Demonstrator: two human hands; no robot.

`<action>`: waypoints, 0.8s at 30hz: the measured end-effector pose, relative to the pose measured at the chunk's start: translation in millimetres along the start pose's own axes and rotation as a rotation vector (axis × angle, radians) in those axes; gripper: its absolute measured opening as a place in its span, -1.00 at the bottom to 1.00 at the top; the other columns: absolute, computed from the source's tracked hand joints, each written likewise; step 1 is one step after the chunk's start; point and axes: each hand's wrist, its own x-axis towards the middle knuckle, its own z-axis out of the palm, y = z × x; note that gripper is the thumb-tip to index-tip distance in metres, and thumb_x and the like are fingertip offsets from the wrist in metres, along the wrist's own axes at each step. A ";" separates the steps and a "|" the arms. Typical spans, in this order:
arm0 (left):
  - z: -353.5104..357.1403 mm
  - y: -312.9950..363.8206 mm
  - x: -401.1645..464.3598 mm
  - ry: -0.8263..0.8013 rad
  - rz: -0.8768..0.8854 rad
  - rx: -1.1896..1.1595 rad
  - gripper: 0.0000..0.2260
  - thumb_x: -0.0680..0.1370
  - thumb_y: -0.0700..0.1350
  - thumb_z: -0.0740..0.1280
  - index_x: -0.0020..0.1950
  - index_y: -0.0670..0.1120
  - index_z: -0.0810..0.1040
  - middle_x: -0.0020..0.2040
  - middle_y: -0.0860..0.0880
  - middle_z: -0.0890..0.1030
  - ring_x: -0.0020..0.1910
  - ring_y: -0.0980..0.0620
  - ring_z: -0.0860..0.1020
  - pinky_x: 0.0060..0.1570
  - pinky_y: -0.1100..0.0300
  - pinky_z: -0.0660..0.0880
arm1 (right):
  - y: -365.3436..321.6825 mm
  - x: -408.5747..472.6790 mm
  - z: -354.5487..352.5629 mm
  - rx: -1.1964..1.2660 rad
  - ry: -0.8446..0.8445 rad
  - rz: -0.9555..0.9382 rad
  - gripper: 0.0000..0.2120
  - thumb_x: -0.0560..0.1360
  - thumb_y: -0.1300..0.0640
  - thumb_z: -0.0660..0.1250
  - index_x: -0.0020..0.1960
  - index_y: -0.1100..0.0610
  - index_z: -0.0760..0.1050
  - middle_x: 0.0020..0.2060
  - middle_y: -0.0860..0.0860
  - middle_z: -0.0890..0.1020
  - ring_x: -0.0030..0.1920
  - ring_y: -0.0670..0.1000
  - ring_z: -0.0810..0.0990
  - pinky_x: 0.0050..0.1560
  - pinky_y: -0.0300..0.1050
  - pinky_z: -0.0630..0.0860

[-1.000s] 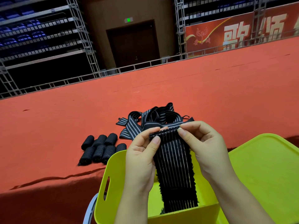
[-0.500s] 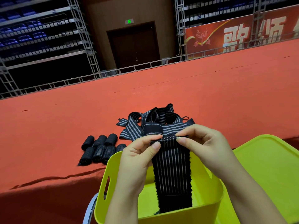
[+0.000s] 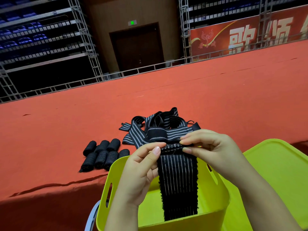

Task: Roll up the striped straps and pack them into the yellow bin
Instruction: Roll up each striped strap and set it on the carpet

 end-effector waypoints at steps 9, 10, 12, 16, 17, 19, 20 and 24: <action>-0.4 -6.5 1.2 0.056 0.089 0.113 -0.67 0.26 0.00 0.50 0.02 0.09 0.68 -0.04 -0.08 0.70 0.01 -0.05 0.62 0.07 -0.10 0.50 | -1.5 -3.5 0.2 0.264 0.012 0.252 -0.70 0.35 0.24 0.43 0.06 0.04 0.61 -0.08 -0.11 0.71 -0.16 -0.17 0.66 -0.19 -0.36 0.52; -0.8 -7.3 1.3 0.059 0.087 0.126 -0.62 0.25 0.02 0.50 0.07 0.10 0.66 -0.02 -0.09 0.69 0.04 -0.07 0.60 0.12 -0.14 0.46 | -0.6 -4.1 0.3 0.271 0.008 0.275 -0.68 0.37 0.29 0.42 0.08 0.04 0.60 -0.10 -0.12 0.71 -0.18 -0.17 0.66 -0.21 -0.36 0.51; -2.4 -8.4 1.8 0.067 0.078 0.143 -0.63 0.29 -0.05 0.51 0.09 0.08 0.66 -0.04 -0.06 0.70 0.02 -0.03 0.62 0.11 -0.10 0.47 | 1.6 -4.9 0.6 0.266 0.012 0.301 -0.67 0.40 0.36 0.41 0.08 0.04 0.60 -0.13 -0.13 0.71 -0.21 -0.17 0.65 -0.23 -0.36 0.51; -3.4 -7.8 1.0 0.044 0.107 0.223 -0.76 0.40 -0.25 0.49 0.04 -0.06 0.66 -0.05 -0.03 0.71 -0.04 0.10 0.65 -0.11 0.27 0.55 | 3.5 -5.7 2.9 0.268 0.036 0.313 -0.69 0.41 0.39 0.40 0.01 0.03 0.63 -0.12 -0.03 0.71 -0.20 -0.14 0.65 -0.24 -0.32 0.53; -2.7 -6.6 0.3 0.047 0.117 0.241 -0.79 0.43 -0.28 0.44 0.03 -0.08 0.65 -0.07 -0.02 0.72 -0.07 0.13 0.65 -0.17 0.33 0.53 | 3.5 -5.9 3.2 0.271 0.035 0.314 -0.70 0.42 0.39 0.39 0.01 0.03 0.63 -0.11 -0.02 0.71 -0.19 -0.13 0.65 -0.24 -0.32 0.53; -2.5 -5.6 -0.1 0.052 0.134 0.266 -0.80 0.47 -0.33 0.37 0.03 -0.11 0.64 -0.12 0.00 0.71 -0.13 0.16 0.64 -0.23 0.35 0.51 | 2.3 -6.0 4.0 0.259 0.016 0.307 -0.70 0.43 0.39 0.39 0.02 0.03 0.62 -0.10 -0.03 0.72 -0.16 -0.14 0.66 -0.23 -0.33 0.52; -3.1 -5.9 -0.2 0.056 0.143 0.275 -0.80 0.47 -0.35 0.36 0.02 -0.12 0.64 -0.14 0.01 0.71 -0.14 0.17 0.63 -0.24 0.34 0.51 | 1.8 -6.0 4.4 0.239 -0.002 0.300 -0.70 0.44 0.38 0.39 0.02 0.02 0.62 -0.10 -0.04 0.72 -0.15 -0.14 0.66 -0.22 -0.33 0.52; -4.6 -7.3 0.2 0.075 0.140 0.265 -0.82 0.46 -0.32 0.37 -0.04 -0.09 0.65 -0.15 -0.02 0.70 -0.16 0.12 0.63 -0.21 0.23 0.54 | 0.8 -5.6 5.9 0.193 -0.056 0.278 -0.74 0.45 0.35 0.39 -0.01 0.02 0.62 -0.09 -0.03 0.71 -0.15 -0.14 0.66 -0.20 -0.33 0.52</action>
